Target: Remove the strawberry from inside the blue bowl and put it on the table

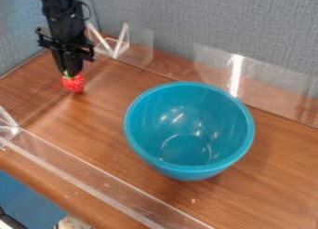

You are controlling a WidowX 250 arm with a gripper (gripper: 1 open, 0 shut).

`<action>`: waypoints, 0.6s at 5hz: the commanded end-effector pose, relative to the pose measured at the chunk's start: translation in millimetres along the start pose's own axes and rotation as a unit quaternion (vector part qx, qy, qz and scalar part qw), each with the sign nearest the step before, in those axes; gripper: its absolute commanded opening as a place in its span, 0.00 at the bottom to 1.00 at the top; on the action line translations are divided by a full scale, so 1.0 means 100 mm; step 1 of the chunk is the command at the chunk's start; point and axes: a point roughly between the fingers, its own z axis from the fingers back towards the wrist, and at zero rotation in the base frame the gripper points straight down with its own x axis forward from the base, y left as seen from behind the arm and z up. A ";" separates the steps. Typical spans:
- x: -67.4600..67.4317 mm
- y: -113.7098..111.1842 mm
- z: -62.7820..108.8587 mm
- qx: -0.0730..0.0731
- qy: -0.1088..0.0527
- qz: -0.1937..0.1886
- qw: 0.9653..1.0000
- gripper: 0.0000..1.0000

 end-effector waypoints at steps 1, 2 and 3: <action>-0.15 -0.07 -0.63 -0.028 0.059 0.014 0.998 1.00; -0.18 -0.08 -0.70 -0.031 0.067 0.013 0.997 0.00; -0.20 -0.05 -0.61 -0.027 0.067 0.015 0.997 1.00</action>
